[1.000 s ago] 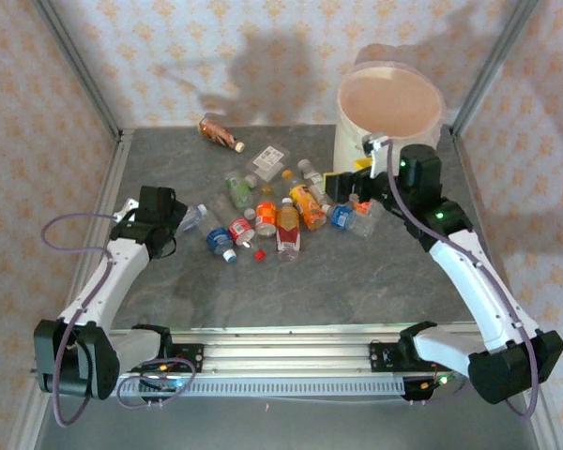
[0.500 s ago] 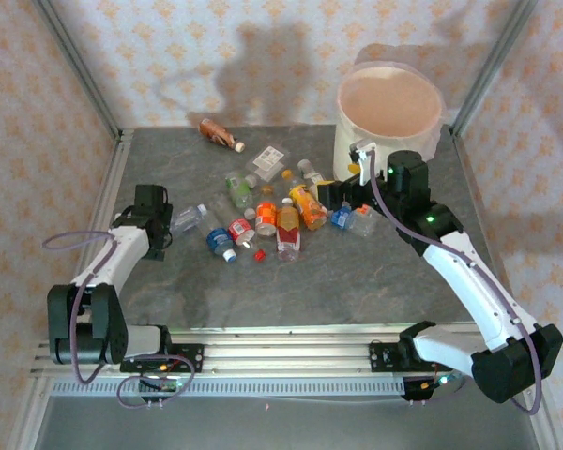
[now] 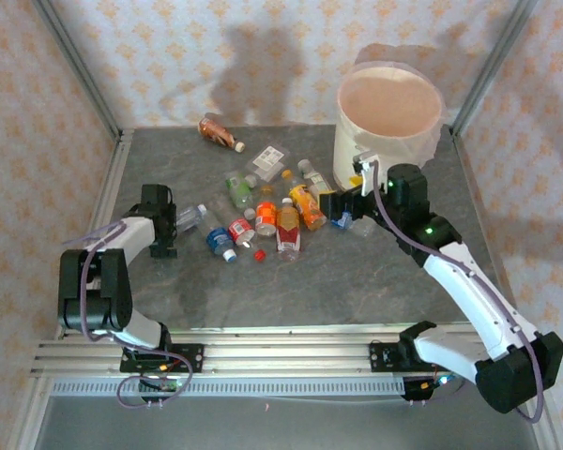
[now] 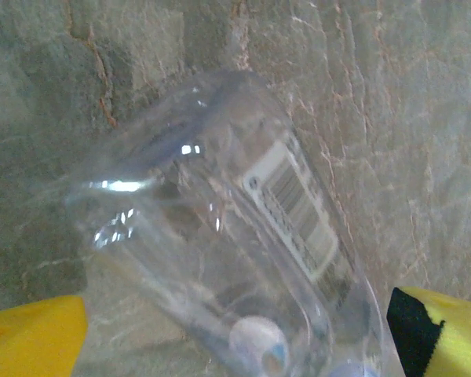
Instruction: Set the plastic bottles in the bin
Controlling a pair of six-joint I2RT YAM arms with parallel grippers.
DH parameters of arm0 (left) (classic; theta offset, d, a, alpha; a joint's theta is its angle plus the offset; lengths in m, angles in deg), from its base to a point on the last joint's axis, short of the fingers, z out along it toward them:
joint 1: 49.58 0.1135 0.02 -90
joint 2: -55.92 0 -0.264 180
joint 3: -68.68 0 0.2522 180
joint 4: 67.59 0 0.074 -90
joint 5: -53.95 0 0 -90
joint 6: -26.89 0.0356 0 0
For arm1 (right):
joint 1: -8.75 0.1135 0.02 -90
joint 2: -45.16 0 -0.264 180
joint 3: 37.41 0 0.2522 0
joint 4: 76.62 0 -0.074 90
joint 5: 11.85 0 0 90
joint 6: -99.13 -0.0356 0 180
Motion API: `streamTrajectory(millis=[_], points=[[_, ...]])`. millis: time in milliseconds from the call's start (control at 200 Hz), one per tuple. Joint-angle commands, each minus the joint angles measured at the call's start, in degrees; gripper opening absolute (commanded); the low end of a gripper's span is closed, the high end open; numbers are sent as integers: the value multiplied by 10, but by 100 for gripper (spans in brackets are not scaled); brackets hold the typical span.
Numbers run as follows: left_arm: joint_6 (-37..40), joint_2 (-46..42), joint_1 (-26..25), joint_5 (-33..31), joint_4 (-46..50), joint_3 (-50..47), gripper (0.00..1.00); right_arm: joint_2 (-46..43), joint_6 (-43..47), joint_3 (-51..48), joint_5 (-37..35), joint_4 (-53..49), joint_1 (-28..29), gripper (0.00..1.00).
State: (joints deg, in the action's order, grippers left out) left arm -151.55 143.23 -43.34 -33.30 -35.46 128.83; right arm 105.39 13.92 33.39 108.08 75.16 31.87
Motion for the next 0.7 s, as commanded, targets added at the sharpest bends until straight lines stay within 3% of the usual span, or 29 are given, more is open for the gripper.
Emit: streamTrajectory(millis=[0,65,375,550,696], points=[[-57,22,8,-11,-44,-5,98,-18,-28,-5,-9,21,5,99],[-72,37,8,-18,-84,-17,94,-25,-38,-6,-6,22,5,99],[-61,101,9,-37,-96,11,72,-41,-33,-16,-21,6,5,99],[-22,90,9,-55,-98,12,58,-39,-34,-17,-30,6,5,99],[13,60,9,-97,-55,30,54,-36,-36,-18,-35,9,5,99]])
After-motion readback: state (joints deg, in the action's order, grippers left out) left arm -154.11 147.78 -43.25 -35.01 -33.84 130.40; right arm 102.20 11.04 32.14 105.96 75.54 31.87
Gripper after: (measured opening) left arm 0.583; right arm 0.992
